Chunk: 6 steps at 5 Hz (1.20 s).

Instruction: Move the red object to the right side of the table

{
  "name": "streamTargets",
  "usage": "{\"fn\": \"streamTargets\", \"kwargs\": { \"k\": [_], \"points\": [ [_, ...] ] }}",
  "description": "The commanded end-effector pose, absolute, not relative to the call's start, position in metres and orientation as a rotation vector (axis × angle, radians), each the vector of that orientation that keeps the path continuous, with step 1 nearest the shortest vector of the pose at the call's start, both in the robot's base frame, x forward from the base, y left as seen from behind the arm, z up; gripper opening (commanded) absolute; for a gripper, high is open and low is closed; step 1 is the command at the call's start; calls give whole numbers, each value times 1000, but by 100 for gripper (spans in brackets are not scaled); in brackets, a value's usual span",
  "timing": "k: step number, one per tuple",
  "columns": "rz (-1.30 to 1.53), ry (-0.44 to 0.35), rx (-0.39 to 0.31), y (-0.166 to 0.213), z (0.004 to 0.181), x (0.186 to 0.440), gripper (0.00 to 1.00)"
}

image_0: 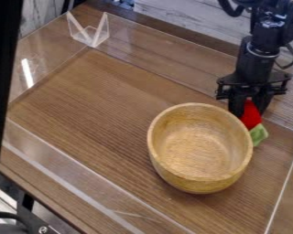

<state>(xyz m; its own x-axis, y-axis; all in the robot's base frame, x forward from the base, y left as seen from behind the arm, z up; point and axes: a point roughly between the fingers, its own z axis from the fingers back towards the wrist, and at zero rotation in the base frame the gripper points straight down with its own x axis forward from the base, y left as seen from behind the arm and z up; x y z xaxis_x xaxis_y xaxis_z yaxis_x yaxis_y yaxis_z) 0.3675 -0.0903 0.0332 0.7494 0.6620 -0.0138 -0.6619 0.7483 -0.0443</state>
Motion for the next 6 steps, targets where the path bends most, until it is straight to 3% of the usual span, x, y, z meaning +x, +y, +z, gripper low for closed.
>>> {"fn": "streamTargets", "kwargs": {
  "k": [1, 2, 3, 4, 6],
  "points": [
    [732, -75, -115, -93, 63, 374, 100],
    [731, -78, -130, -94, 63, 374, 0],
    [726, -84, -144, -95, 65, 375, 0],
    [728, -80, -139, -95, 67, 375, 100],
    [728, -73, -134, -94, 74, 375, 100]
  ]
}}
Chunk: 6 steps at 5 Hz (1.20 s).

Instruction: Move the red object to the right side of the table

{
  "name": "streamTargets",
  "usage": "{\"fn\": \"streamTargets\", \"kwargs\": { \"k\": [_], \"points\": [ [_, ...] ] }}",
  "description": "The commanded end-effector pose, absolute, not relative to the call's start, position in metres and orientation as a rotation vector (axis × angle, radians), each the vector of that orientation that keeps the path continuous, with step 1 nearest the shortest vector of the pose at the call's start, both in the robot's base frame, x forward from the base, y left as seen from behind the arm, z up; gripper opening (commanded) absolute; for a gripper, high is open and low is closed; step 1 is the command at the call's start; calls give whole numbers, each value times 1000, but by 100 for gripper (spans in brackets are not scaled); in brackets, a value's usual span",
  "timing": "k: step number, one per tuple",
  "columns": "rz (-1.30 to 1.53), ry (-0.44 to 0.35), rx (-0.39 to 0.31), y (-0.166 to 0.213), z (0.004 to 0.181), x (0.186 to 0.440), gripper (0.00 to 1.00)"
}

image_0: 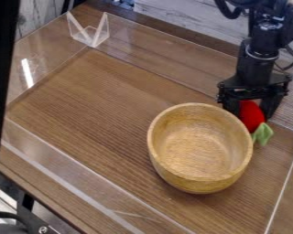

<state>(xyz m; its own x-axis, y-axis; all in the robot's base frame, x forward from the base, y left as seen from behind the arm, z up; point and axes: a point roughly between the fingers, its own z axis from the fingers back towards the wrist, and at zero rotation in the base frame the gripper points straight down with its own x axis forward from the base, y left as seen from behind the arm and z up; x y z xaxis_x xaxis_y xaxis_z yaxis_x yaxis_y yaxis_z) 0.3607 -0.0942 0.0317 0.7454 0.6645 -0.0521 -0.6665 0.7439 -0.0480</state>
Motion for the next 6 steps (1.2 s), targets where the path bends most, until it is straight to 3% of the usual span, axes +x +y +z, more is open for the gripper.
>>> {"fn": "streamTargets", "kwargs": {
  "k": [1, 3, 6],
  "points": [
    [727, -69, -134, -94, 79, 375, 100],
    [722, -70, -142, -92, 92, 375, 100],
    [715, -136, -194, -73, 136, 374, 100]
  ]
}}
